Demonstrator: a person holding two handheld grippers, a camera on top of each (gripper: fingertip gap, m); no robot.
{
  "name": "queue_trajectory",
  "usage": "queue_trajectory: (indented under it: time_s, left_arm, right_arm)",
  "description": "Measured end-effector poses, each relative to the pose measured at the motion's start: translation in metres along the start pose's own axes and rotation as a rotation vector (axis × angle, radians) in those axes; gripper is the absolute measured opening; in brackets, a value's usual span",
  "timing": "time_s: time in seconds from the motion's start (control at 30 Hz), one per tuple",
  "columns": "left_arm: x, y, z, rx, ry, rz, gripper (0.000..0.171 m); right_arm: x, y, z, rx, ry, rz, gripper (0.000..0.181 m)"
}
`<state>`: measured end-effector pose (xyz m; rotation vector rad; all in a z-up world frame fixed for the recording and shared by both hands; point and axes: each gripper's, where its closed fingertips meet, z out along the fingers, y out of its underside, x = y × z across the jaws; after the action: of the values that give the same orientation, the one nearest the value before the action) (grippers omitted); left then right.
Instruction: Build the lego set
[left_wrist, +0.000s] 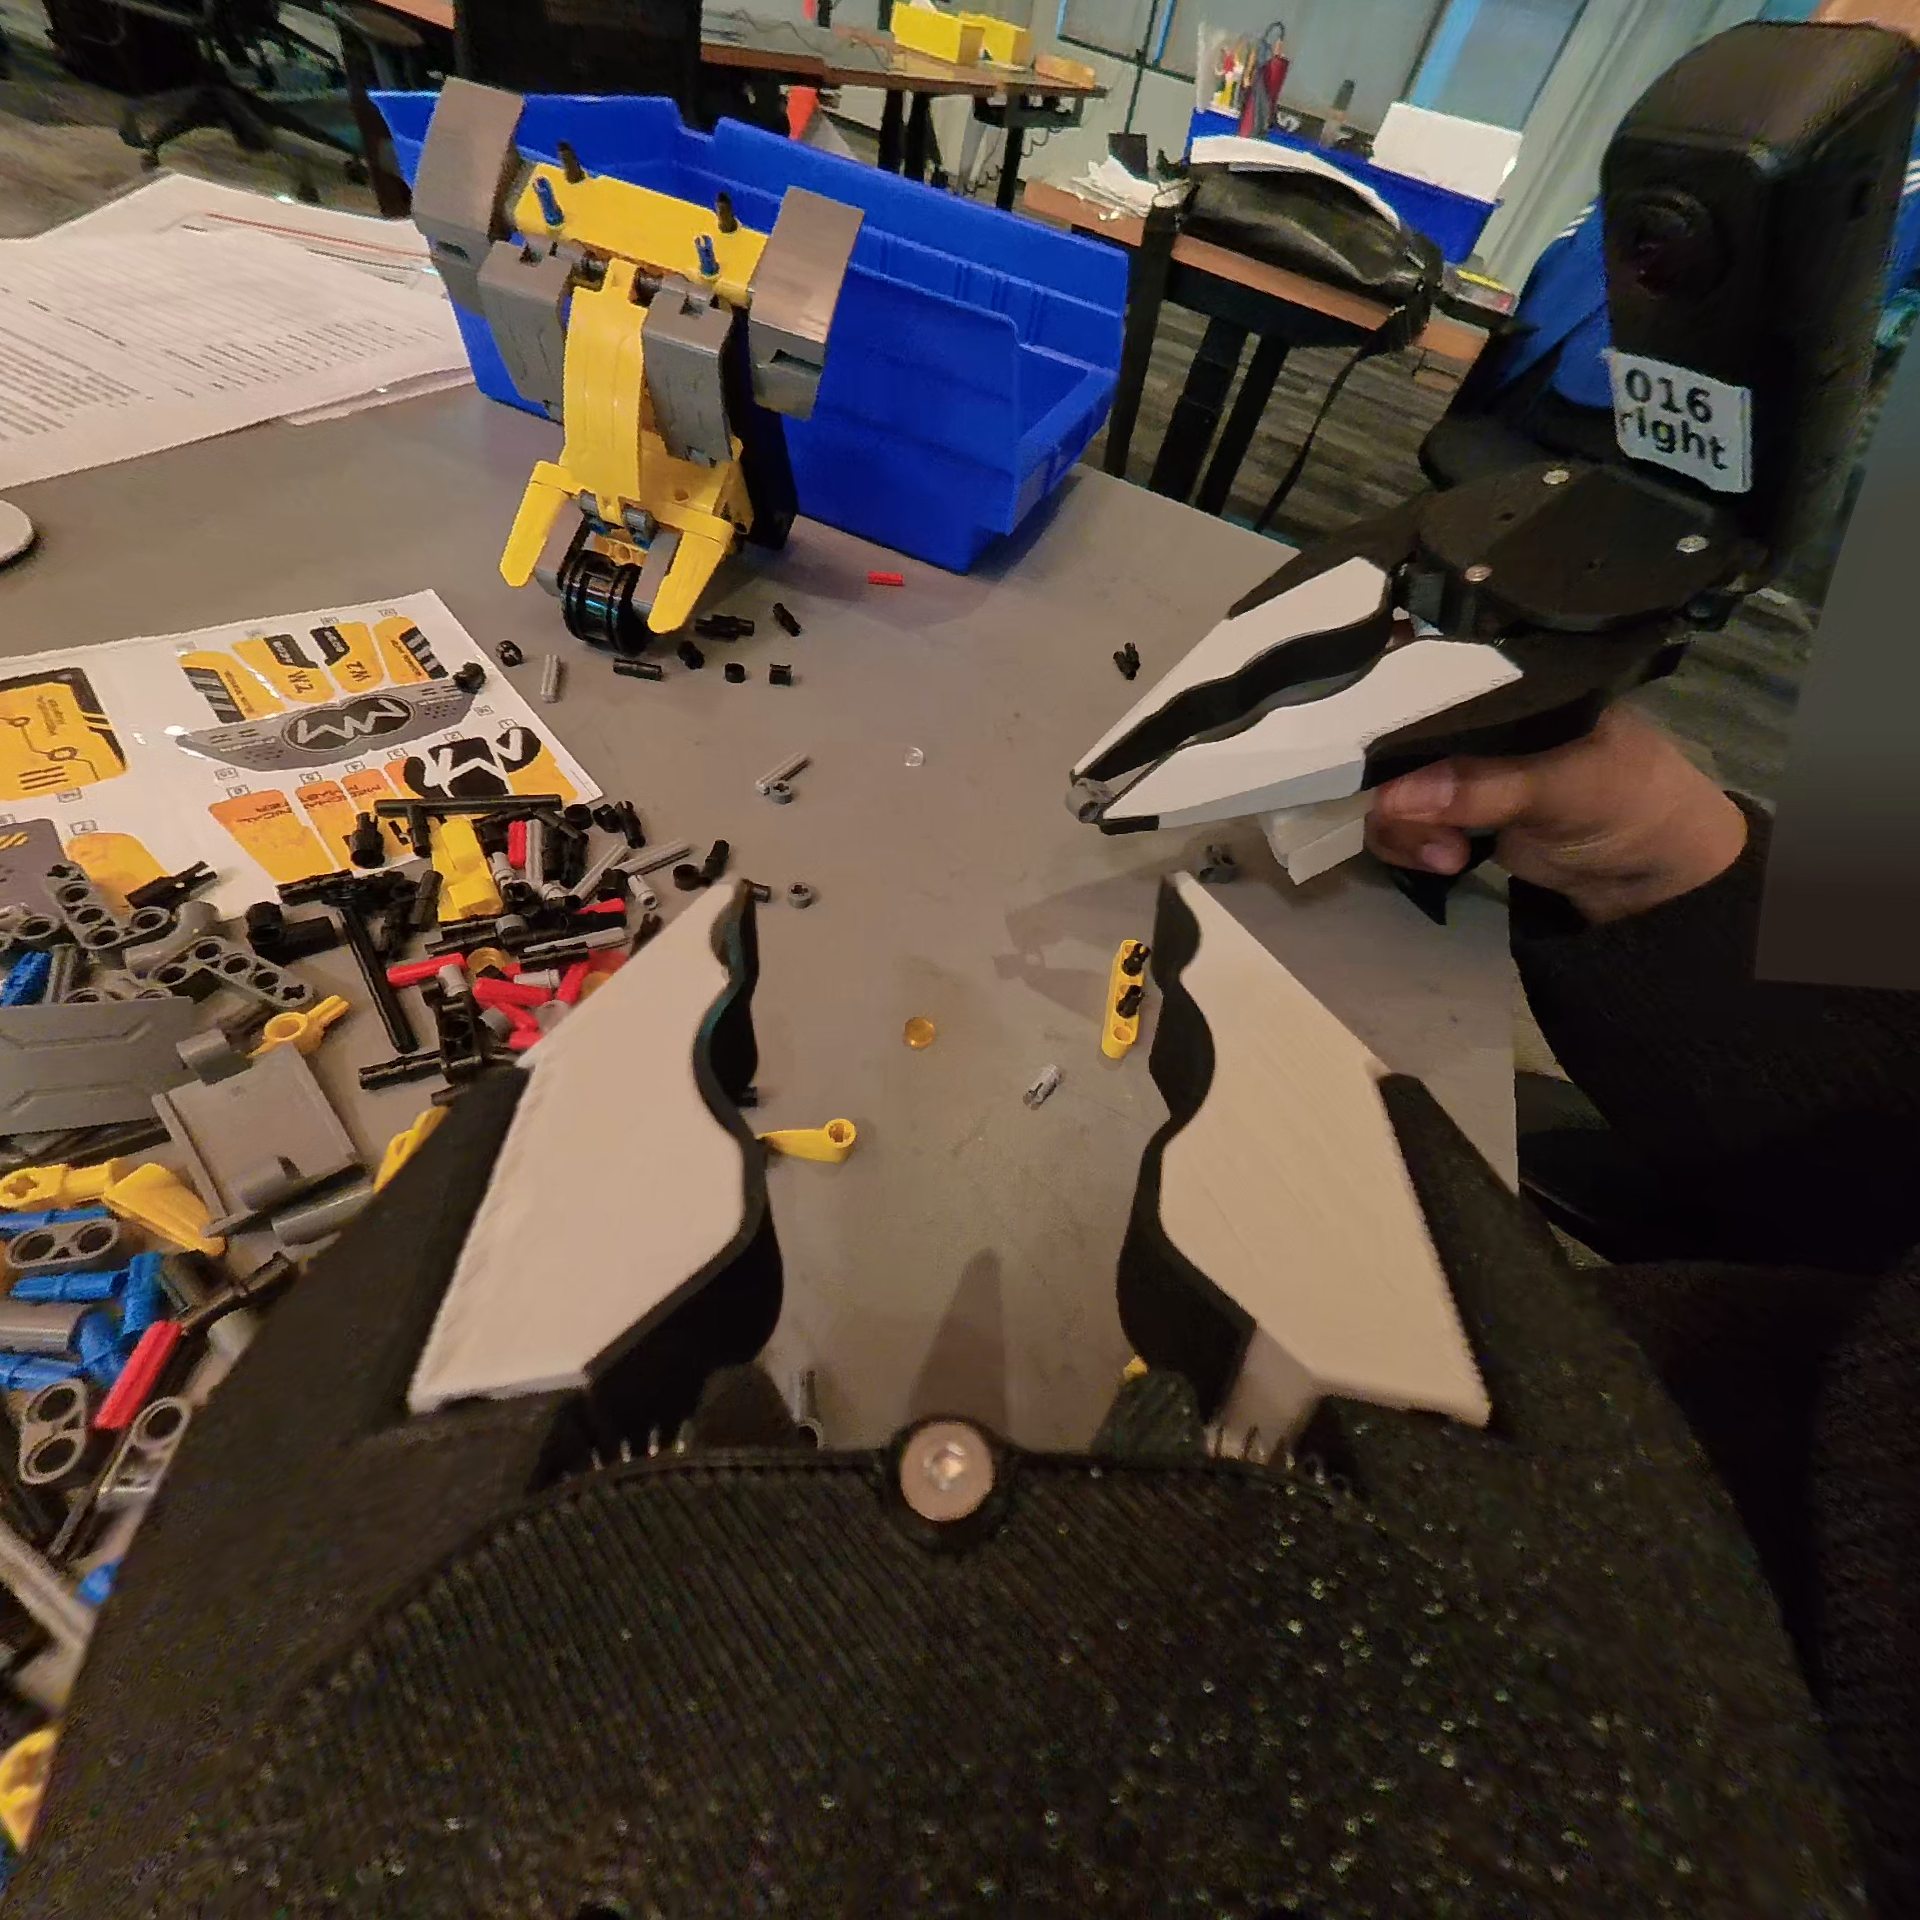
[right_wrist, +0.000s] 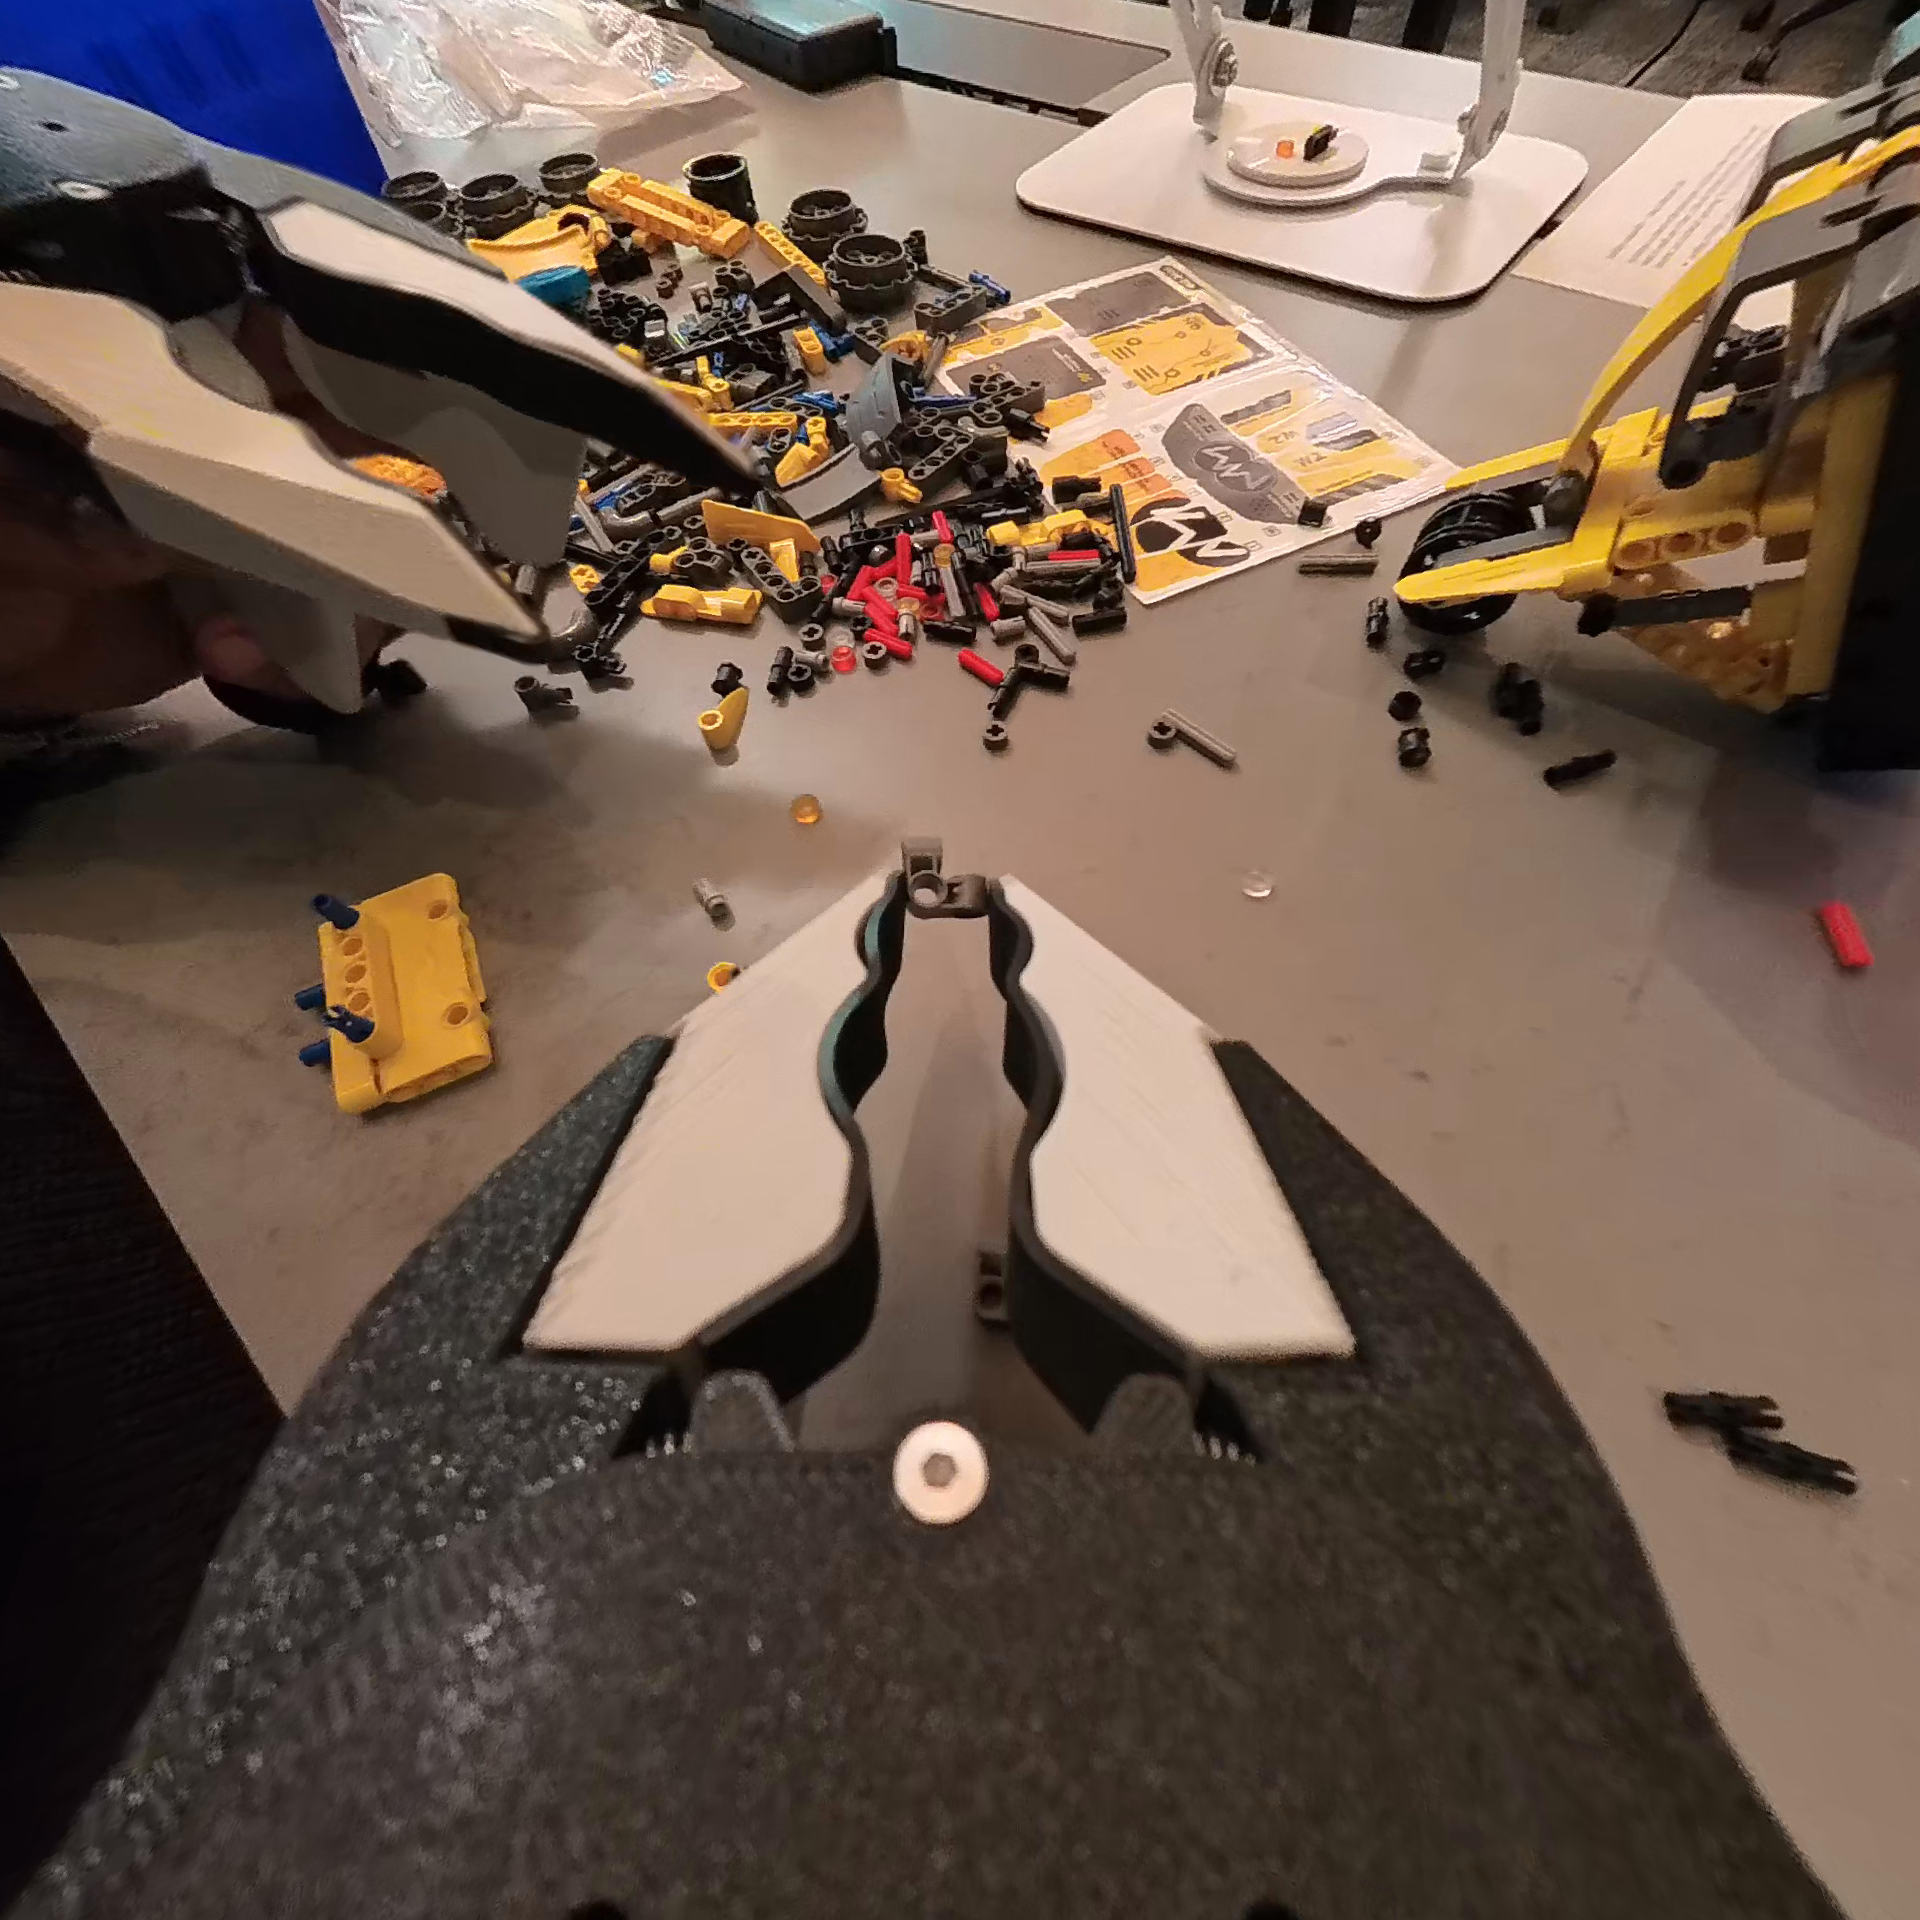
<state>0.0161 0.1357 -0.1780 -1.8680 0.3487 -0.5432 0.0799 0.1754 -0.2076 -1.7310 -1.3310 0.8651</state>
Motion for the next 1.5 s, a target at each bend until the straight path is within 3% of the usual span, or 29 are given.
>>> queue_trajectory:
  time_s: [0.1,0.27,0.8,0.97,1.17,1.33,1.5]
  left_arm:
    - [0.004,0.0,0.0,-0.002,0.036,-0.018,0.058]
    - [0.015,0.003,0.001,-0.016,0.111,-0.041,0.036]
    - [0.029,-0.015,-0.011,0.088,0.344,-0.283,0.036]
    - [0.044,-0.019,-0.015,0.094,0.488,-0.375,0.039]
    - [0.052,-0.017,-0.015,0.075,0.566,-0.447,0.045]
    - [0.055,-0.016,-0.016,0.059,0.596,-0.455,0.025]
    - [0.059,-0.012,-0.015,0.036,0.607,-0.448,0.016]
  right_arm:
    - [-0.007,-0.003,-0.002,0.026,-0.041,-0.015,0.014]
    - [-0.037,-0.03,-0.014,0.212,-0.173,-0.026,0.014]
    - [-0.057,-0.06,-0.028,0.48,-0.104,-0.26,0.014]
    - [-0.059,-0.06,-0.027,0.499,0.008,-0.405,0.015]
    - [-0.06,-0.059,-0.018,0.471,0.176,-0.627,0.014]
    - [-0.071,-0.058,-0.013,0.463,0.216,-0.762,0.014]
    - [-0.077,-0.055,-0.013,0.474,0.176,-0.756,0.014]
